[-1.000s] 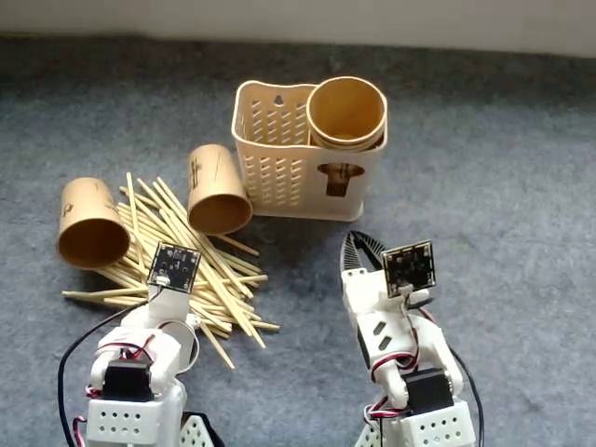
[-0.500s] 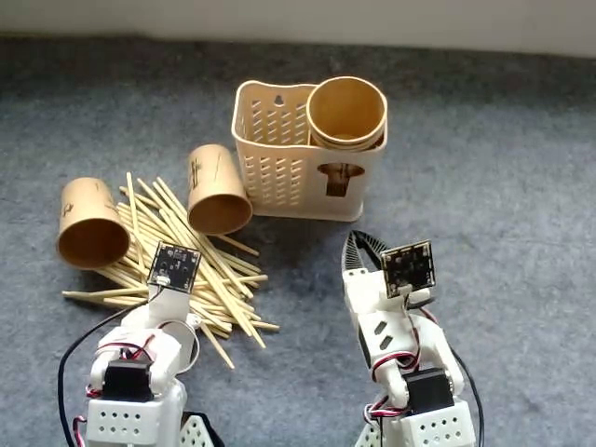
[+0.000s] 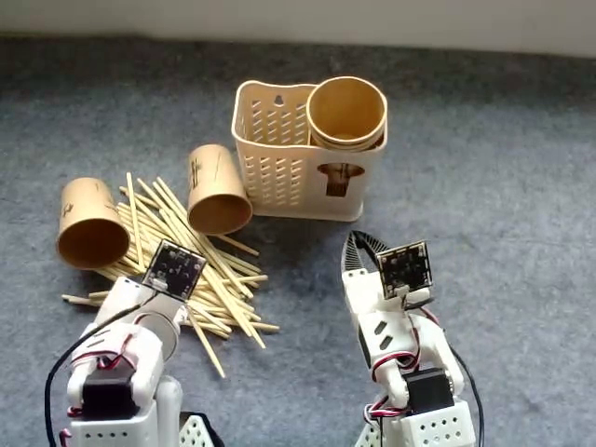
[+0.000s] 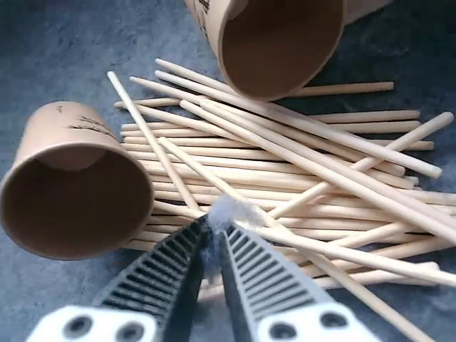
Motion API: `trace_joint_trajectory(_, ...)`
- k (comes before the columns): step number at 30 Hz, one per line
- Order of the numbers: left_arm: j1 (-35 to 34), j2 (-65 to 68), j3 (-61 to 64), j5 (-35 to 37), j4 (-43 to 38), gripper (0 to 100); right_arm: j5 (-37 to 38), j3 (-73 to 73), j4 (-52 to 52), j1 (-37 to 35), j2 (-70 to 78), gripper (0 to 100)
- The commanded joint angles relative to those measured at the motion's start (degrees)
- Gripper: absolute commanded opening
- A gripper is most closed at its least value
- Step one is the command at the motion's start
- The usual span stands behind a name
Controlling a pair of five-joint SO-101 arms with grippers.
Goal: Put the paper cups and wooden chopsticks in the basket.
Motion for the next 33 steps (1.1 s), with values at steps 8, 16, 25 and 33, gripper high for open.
trace_joint_trajectory(8, -3.8, 19.7, -21.3, -3.0, 4.2, 2, 0.6, 2.0, 0.3, 0.6, -0.7, 0.6)
trace_joint_trajectory(16, -3.7, 40.0, -32.9, -2.9, 3.8, 16, 0.6, 2.0, 0.3, 0.6, -0.7, 0.6)
trace_joint_trajectory(25, -3.3, 47.1, -27.1, -2.6, -15.3, 19, 0.6, 2.1, 0.3, 0.6, -0.7, 0.6)
trace_joint_trajectory(33, 3.0, 50.2, -22.5, 3.1, -25.1, 19, 0.7, 3.4, 0.2, 0.5, -0.7, 0.6)
